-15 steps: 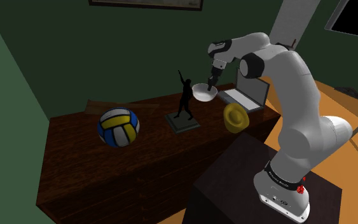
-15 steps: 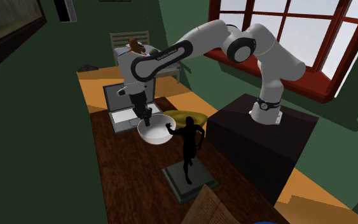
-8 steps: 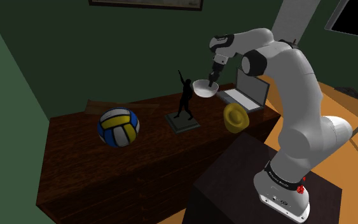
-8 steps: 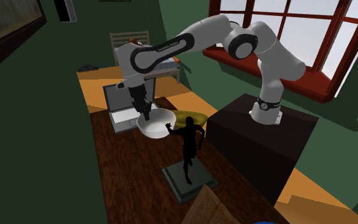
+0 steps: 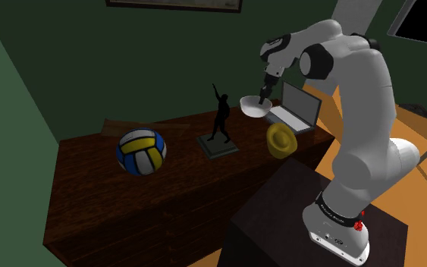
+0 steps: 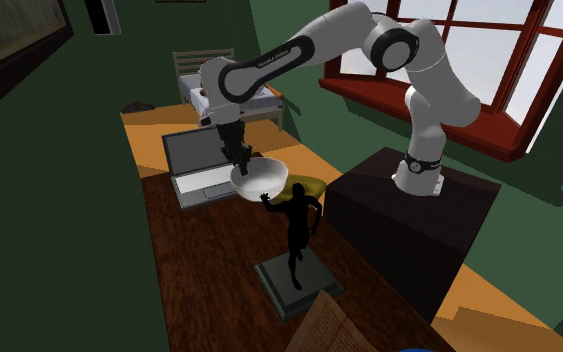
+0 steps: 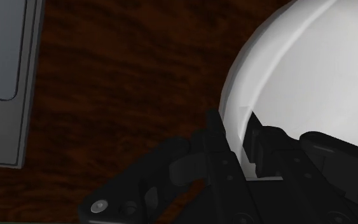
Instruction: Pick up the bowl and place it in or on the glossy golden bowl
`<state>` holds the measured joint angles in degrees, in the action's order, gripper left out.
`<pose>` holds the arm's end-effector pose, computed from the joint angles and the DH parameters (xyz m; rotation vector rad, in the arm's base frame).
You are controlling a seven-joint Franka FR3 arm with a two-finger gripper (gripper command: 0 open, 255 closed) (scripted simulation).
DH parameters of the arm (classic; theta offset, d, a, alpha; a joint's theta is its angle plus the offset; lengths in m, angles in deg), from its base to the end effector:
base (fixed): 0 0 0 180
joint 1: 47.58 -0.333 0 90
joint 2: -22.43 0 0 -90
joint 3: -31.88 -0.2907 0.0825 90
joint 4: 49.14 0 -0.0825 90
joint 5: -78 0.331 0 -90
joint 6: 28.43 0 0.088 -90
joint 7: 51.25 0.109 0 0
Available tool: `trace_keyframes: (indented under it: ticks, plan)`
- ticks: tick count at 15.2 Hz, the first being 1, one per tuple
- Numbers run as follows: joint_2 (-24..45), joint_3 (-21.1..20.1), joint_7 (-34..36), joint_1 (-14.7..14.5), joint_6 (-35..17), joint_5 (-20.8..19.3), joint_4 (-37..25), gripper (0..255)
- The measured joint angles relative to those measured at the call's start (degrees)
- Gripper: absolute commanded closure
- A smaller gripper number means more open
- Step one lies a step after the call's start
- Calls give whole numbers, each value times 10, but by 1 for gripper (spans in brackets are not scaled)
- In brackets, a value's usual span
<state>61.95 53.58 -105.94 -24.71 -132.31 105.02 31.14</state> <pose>0.5097 -0.3839 0.3052 -2.8432 -0.0887 -0.0085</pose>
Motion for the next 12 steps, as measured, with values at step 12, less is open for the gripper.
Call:
trace_keyframes:
  ticks: [12]
  plan:
    - [-154,60,-120,28,-59,-46,236,255]
